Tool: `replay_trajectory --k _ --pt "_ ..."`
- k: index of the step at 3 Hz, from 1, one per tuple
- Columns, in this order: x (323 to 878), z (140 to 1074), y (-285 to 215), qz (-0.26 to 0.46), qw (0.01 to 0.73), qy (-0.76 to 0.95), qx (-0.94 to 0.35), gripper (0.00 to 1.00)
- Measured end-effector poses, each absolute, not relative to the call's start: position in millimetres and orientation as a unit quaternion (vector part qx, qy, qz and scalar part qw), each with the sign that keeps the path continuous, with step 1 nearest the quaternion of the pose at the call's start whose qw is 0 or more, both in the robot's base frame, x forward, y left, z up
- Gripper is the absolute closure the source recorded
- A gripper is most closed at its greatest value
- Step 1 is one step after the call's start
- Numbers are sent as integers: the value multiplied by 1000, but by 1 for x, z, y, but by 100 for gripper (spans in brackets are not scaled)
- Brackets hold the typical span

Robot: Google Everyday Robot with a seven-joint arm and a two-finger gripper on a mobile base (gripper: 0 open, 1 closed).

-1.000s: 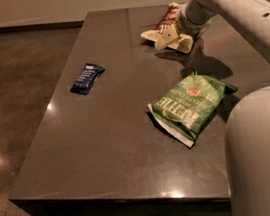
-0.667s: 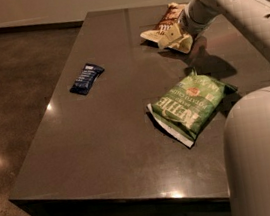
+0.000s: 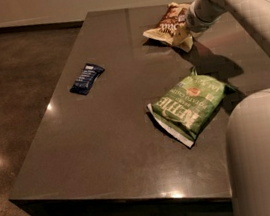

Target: Move brown chip bag near green jalapeno chip bag

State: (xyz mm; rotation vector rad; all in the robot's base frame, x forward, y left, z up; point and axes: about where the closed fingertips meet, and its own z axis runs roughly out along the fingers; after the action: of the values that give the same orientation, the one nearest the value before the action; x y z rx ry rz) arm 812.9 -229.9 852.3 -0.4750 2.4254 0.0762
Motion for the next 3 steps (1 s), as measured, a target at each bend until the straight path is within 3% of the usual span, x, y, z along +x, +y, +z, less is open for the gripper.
replay_trajectory --k 2,3 --pt "780 878 -215 72 334 908 -242 100" --pt "751 902 -196 107 342 889 -284 100"
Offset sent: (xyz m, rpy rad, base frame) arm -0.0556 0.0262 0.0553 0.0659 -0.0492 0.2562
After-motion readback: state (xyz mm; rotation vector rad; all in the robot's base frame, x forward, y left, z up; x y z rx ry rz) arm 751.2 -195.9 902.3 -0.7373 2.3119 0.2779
